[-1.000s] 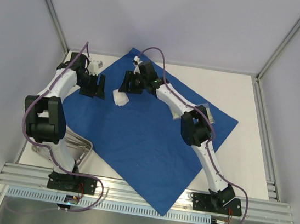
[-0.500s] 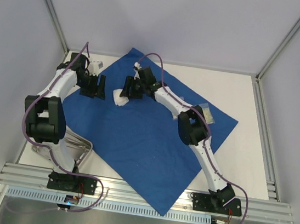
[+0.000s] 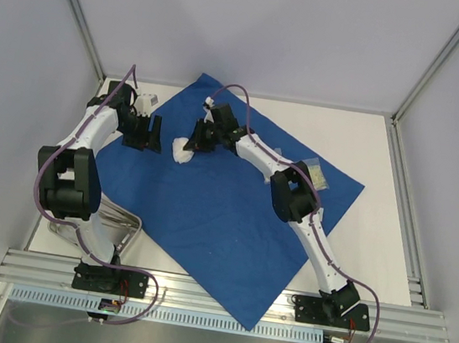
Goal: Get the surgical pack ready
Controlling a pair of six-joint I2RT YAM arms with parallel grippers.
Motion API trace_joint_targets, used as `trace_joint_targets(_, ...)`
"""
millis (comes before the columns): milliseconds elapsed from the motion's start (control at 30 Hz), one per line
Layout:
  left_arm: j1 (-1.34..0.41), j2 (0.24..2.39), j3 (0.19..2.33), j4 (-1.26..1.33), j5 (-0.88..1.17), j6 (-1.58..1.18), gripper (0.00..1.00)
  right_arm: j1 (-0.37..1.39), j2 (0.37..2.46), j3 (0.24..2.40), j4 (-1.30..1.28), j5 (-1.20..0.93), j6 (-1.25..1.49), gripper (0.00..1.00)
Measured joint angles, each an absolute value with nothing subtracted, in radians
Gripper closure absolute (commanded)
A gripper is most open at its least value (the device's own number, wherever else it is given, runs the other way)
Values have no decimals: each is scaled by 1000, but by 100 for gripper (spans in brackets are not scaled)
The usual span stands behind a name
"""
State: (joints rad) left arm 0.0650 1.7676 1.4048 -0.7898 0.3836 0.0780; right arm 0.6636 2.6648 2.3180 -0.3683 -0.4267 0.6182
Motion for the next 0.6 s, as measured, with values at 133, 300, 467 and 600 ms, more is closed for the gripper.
trace_joint_targets(133, 65, 1768, 1405, -793, 384, 85, 25, 664, 2665, 2318, -352, -457, 648, 99)
trace_joint_targets(300, 65, 1766, 1405, -797, 383, 104, 25, 664, 2663, 2309, -320, -483, 669, 99)
trace_joint_targets(467, 65, 1732, 1385, -802, 374, 125, 25, 665, 2630, 2234, -282, -490, 693, 100)
trace_joint_targets(600, 80, 1641, 1320, -808, 355, 144, 25, 673, 2568, 2172, -268, -490, 707, 99)
